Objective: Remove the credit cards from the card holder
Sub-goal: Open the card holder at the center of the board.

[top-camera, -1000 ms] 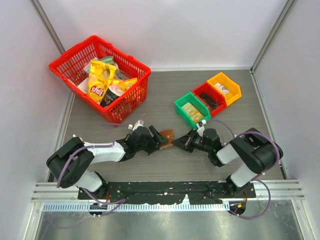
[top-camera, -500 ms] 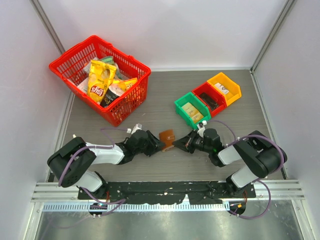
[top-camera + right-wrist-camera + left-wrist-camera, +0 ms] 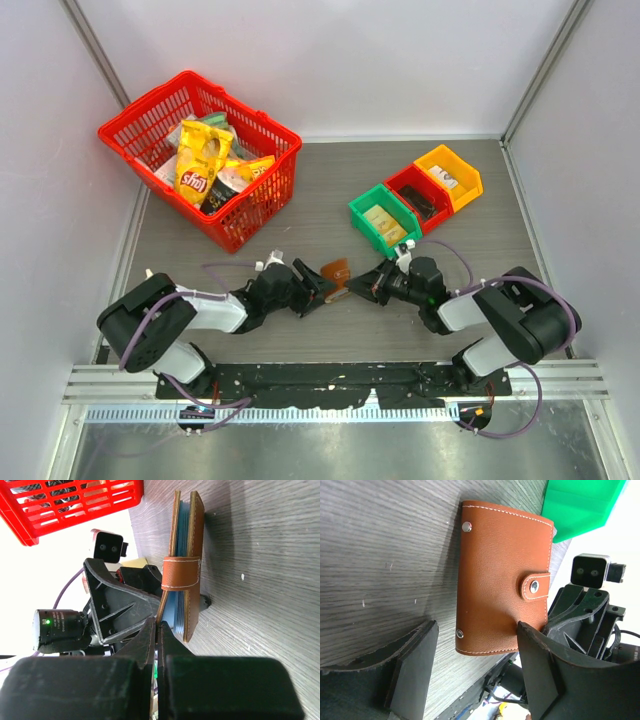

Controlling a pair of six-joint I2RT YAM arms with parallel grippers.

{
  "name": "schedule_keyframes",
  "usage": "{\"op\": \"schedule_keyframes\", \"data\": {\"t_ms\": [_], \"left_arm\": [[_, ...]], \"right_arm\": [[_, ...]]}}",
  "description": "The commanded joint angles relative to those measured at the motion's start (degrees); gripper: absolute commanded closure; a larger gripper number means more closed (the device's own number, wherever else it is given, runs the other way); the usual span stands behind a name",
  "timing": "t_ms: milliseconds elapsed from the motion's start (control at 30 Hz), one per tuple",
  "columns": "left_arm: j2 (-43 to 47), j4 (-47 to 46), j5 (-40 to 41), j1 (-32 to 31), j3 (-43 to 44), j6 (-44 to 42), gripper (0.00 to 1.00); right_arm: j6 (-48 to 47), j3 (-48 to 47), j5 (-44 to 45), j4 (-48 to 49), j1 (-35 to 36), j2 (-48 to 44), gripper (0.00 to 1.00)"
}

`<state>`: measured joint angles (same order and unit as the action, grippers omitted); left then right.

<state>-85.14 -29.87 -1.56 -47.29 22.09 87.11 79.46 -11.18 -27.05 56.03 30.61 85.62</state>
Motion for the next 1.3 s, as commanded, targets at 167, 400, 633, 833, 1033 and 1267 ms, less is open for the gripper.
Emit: {"op": "schedule_keyframes", "data": {"t_ms": [167,400,633,833,1033,1267], "left_arm": [[-0.11,-9.06,-2.3,-0.35,-2.4,4.99,0.37],[2.35,-12.23,-1.43,-0.44,-3.54,6.14,0.53],[5.86,-11.8,-0.11,-0.35,-4.68,5.44,0.8],[7.71,-5.04,-0.37,-0.35,-3.19,-1.75,1.0],[11.66,12.87,6.47,-3.24,1.54,-15.98,1.0],[15.88,28.72,21.94,-9.31,6.65,-25.85,1.0]], "right_arm": [[1.75,1.51,0.42,3.56,-0.02,-3.97,0.99],[0.17,1.34,0.94,-0.3,0.06,-5.99,0.99],[-3.95,0.81,1.38,-8.55,0.06,-8.8,0.99],[-19.67,-6.9,5.85,-34.9,1.2,-16.26,0.87],[-35.67,-18.43,19.11,-60.93,4.28,-20.94,0.55],[-41.49,-30.64,26.87,-69.56,12.1,-13.48,0.5]]}}
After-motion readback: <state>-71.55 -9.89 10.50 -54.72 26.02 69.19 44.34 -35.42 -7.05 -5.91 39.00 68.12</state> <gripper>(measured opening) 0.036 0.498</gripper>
